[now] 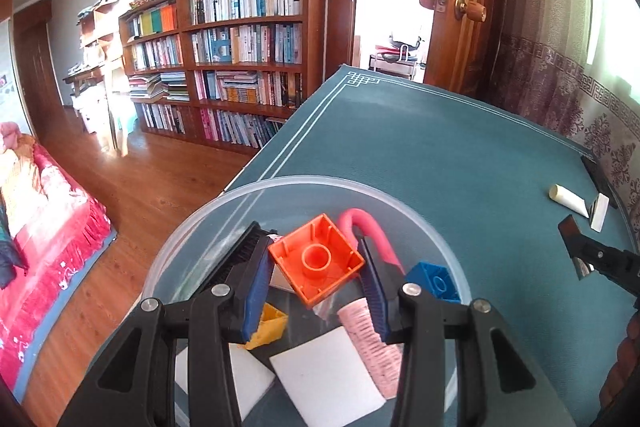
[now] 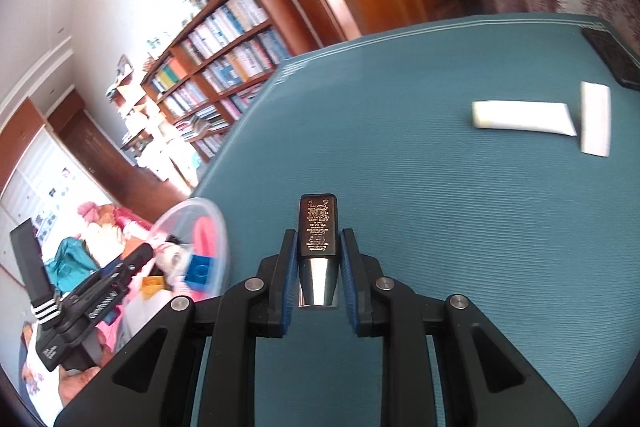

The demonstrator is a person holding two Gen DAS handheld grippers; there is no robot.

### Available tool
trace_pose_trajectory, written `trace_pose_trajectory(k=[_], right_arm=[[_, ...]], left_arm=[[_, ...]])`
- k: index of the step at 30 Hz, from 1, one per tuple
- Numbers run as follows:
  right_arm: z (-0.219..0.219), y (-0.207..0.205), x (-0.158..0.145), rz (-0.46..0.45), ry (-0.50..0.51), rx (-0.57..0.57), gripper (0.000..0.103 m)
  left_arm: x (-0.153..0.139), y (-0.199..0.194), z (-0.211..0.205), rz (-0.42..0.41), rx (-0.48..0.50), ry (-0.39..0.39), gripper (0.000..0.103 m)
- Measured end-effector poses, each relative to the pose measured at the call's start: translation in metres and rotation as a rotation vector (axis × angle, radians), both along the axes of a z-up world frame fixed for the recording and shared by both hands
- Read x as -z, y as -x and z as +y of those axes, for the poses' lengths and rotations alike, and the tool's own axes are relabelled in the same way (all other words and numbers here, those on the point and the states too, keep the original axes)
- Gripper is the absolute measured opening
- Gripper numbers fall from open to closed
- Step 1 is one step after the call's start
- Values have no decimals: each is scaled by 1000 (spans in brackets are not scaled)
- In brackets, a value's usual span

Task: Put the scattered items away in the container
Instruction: 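Carry the orange brick into the bowl with the left tool while the right tool holds the bottle, then lower the bottle into the bowl and open the right tool while the left tool releases the brick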

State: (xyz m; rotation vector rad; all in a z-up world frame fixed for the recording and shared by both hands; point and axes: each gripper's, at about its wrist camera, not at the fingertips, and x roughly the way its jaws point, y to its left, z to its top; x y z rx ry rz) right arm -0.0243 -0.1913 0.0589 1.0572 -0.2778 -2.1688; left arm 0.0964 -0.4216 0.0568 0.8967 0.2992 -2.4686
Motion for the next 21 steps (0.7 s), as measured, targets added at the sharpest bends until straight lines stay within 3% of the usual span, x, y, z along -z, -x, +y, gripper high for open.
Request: trace_pose_trajectory(k=[9, 21], right_arm=[[-66, -32, -6, -1, 22, -150, 23], [-121, -69, -3, 66, -43, -282, 23]], left_arm=[[6, -6, -22, -7, -16, -24, 47], [10, -10, -36, -4, -23, -40, 47]])
